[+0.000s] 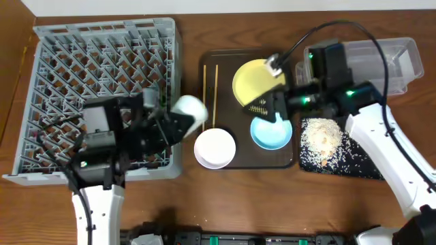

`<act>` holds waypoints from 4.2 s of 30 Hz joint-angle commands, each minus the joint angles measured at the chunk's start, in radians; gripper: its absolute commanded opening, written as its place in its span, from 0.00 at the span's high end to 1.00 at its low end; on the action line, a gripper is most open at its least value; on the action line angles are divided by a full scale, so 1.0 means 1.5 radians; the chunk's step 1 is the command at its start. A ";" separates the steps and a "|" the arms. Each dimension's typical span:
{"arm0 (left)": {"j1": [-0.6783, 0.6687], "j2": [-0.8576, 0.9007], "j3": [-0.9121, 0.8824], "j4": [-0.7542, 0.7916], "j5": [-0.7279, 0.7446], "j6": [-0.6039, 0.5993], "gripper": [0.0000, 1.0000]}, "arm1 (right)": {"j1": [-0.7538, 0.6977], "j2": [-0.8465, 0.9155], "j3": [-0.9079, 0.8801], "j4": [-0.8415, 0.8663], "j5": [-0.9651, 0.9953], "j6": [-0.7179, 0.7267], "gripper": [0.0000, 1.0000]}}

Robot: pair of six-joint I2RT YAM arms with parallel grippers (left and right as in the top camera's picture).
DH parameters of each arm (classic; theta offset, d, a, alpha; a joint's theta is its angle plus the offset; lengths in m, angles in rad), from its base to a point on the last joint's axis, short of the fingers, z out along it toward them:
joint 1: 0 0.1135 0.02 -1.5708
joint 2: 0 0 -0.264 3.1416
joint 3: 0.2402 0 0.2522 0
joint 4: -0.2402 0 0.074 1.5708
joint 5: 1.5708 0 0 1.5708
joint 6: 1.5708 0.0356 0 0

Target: Sort waste into correct bins and load items into the dishwasher

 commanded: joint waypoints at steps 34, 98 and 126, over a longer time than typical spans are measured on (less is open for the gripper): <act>0.310 0.211 0.028 -0.019 -0.396 -0.104 0.20 | 0.176 0.001 0.003 -0.063 0.371 -0.025 0.21; -0.227 0.043 0.119 -0.052 -0.297 0.251 0.02 | -0.142 -0.599 -0.175 -0.041 0.660 -0.057 0.01; -0.227 0.043 0.119 -0.052 -0.297 0.251 0.02 | -0.200 -1.039 -0.856 0.411 0.660 -0.057 0.01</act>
